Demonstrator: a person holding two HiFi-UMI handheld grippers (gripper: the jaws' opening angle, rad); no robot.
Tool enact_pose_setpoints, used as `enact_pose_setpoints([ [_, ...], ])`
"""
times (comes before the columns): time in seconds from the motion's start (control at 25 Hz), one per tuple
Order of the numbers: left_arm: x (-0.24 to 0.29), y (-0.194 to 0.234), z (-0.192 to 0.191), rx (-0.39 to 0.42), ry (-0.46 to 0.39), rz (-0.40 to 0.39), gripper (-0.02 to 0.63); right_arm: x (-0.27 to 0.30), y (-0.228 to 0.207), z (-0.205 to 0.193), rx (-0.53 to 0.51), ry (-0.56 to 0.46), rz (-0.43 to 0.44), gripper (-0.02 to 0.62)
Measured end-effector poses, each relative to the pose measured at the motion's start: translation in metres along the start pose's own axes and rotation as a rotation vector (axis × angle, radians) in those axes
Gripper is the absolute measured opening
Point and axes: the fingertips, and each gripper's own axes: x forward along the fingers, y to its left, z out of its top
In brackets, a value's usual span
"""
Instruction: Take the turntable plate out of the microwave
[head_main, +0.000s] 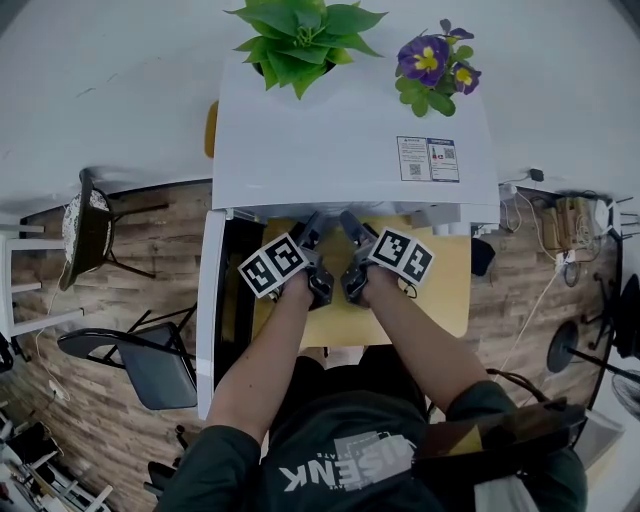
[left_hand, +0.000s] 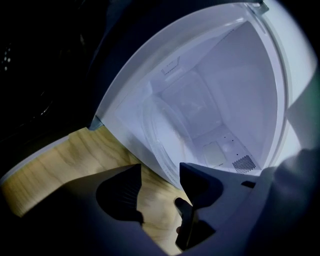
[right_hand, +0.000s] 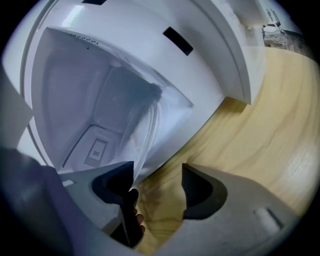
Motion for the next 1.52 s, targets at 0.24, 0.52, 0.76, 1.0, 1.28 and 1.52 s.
enact_pose_setpoints([
  [0.24,0.002,-0.008,0.001,-0.041,-0.008,-0.049,0.171,-0.001,0.012,0.001,-0.009,0.015,0.05,0.19],
  [0.52,-0.006,-0.012,-0.008,-0.064,0.017,-0.066,0.096,-0.008,0.009,-0.008,0.008,0.039,0.078,0.19],
  [0.76,-0.019,-0.013,-0.017,-0.077,0.022,-0.091,0.083,-0.01,0.012,-0.011,0.004,0.045,0.162,0.195],
  [1.0,-0.03,-0.013,-0.033,-0.091,0.029,-0.113,0.081,-0.006,0.014,0.001,0.015,0.002,0.203,0.195],
  [1.28,-0.038,-0.008,-0.04,-0.03,0.031,-0.127,0.1,-0.01,0.023,-0.004,0.054,0.006,0.28,0.092],
  [1.52,-0.032,0.002,-0.02,-0.04,-0.028,-0.107,0.155,-0.021,0.019,-0.009,0.105,0.011,0.315,0.078],
])
